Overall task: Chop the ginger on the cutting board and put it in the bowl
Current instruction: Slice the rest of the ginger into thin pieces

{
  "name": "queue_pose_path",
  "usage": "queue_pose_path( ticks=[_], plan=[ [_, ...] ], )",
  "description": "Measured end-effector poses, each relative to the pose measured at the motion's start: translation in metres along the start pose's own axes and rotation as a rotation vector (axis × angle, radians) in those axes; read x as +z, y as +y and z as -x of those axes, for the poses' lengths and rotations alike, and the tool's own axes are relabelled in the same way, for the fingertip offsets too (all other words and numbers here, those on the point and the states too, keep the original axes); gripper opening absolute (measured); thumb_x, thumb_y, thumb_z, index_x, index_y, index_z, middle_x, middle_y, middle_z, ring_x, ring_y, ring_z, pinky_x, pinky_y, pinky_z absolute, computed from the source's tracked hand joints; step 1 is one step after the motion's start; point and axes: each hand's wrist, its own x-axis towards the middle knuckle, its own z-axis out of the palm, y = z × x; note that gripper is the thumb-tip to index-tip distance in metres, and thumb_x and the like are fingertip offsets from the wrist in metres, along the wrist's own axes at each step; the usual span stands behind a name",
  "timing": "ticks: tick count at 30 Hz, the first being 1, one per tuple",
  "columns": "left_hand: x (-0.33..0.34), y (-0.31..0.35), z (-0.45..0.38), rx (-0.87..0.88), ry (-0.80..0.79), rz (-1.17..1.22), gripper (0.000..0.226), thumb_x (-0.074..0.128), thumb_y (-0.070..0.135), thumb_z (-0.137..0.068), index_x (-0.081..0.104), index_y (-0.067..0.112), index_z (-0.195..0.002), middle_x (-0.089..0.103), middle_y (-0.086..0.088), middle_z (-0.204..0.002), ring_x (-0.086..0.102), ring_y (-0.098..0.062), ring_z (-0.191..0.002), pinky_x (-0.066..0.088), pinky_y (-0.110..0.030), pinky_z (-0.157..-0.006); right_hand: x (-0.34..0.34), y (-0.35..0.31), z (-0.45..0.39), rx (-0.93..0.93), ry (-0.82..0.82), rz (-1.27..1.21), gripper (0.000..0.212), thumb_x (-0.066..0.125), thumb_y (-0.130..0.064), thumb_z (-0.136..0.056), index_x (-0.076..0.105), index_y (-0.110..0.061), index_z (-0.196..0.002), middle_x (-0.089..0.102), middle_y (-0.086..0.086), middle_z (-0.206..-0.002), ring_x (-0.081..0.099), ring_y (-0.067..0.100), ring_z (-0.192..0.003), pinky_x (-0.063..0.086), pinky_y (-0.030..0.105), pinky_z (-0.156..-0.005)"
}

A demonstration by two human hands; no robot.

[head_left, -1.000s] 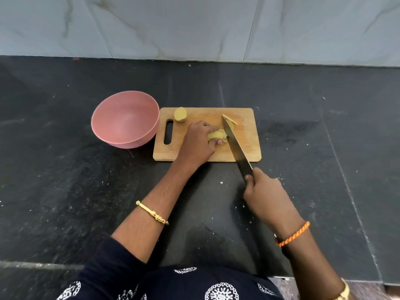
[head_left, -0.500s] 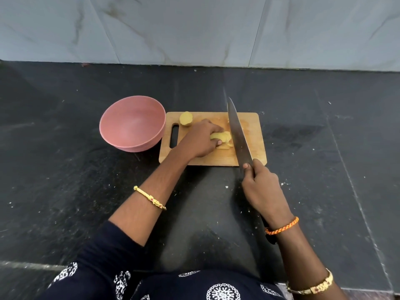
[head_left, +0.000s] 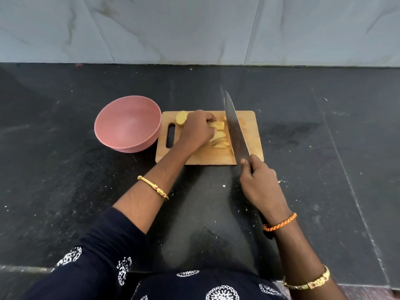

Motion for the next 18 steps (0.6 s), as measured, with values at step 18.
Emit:
queue_pose_path(
  ticks=[18],
  plan=[
    [-0.024,-0.006,0.01,-0.416,-0.187,0.671,0.031,0.06,0.01,-0.089,0.059,0.003,-0.119,0.063,-0.011,-0.115,0.065,-0.015,-0.092,0.056,-0.021,-0.073,0.0,0.004,0.0,0.005,0.004,-0.029,0.03,0.038,-0.029,-0.1,0.044,-0.009,-0.078,0.052,0.004,-0.068,0.046,0.014,-0.062,0.033,0.022,-0.051]
  ],
)
